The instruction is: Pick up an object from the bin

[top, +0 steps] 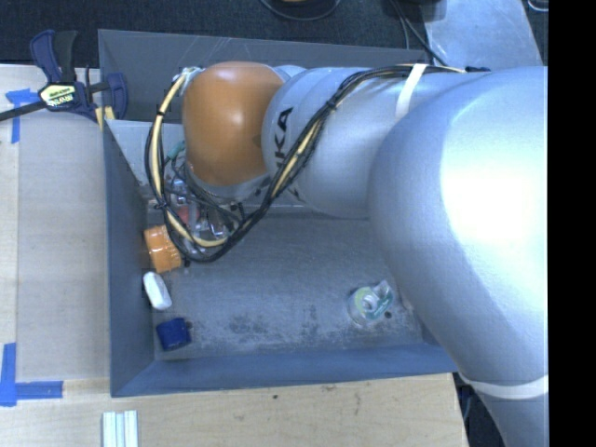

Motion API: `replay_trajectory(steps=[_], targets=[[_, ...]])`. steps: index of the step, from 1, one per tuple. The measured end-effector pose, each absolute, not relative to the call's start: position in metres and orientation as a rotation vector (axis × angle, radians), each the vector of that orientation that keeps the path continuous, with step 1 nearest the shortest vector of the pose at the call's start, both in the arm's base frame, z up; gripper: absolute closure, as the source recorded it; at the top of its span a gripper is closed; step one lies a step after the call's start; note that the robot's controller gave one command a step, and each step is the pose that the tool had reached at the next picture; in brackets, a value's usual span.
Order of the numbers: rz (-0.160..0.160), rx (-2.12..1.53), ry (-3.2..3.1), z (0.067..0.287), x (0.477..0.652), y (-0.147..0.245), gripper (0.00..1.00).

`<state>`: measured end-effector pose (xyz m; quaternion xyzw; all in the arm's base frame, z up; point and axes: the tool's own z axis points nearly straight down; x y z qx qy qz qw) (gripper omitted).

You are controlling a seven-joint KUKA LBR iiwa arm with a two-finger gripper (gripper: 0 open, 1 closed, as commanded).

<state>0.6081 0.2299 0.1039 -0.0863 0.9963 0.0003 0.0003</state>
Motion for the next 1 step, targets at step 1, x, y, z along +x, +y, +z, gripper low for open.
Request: replay_trajectory(steps=[1], targets=[[0.002, -0.605, 3.077, 0.0897, 0.5671, 0.2201, 0.0]])
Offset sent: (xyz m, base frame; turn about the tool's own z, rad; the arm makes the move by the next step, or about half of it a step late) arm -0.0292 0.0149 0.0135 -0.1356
